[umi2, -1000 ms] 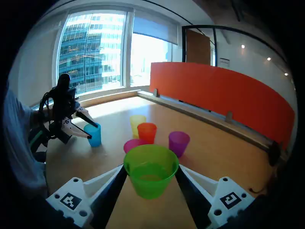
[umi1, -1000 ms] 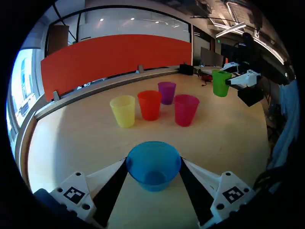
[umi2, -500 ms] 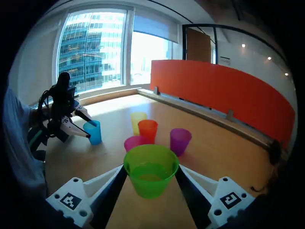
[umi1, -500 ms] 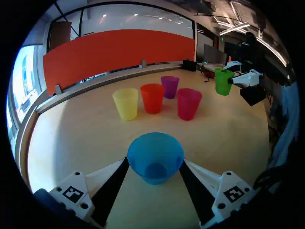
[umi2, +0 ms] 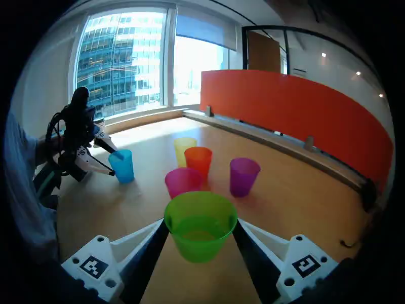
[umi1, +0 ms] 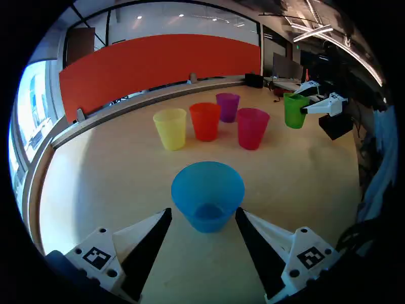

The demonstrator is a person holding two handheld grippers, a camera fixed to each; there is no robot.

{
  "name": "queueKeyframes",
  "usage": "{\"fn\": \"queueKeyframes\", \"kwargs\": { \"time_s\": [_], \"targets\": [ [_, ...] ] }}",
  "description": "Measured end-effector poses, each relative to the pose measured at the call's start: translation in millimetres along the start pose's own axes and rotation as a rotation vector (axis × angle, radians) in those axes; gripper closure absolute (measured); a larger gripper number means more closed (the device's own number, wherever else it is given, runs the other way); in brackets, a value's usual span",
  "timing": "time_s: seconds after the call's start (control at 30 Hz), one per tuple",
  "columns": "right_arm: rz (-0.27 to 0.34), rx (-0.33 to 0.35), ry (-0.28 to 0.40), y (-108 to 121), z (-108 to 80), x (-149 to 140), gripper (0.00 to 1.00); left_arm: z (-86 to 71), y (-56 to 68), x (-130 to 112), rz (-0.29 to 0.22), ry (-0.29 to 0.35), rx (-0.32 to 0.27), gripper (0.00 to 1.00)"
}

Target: Pour water

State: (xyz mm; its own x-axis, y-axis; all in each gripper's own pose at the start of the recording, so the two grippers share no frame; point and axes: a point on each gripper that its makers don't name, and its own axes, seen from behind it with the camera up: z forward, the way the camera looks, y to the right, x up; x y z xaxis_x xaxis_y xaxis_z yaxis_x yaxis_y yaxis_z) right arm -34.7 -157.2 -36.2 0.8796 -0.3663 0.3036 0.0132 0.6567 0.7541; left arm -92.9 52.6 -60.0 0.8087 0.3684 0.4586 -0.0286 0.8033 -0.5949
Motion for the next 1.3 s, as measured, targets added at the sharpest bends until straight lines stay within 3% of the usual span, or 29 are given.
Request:
{"fn": "queueKeyframes", "kwargs": {
  "time_s": [0.47, 1.3],
  "targets": [
    [0.001, 0.005, -0.055, -2.4, 16.9, -27.8, 0.10, -13.0, 1.2, -5.8, 0.006, 0.001, 0.016, 0.06],
    [-0.012, -0.011, -0.083, -0.7, 16.8, -49.8, 0.09, -22.6, 0.3, -9.0, 0.007, 0.016, 0.044, 0.06]
  ]
}}
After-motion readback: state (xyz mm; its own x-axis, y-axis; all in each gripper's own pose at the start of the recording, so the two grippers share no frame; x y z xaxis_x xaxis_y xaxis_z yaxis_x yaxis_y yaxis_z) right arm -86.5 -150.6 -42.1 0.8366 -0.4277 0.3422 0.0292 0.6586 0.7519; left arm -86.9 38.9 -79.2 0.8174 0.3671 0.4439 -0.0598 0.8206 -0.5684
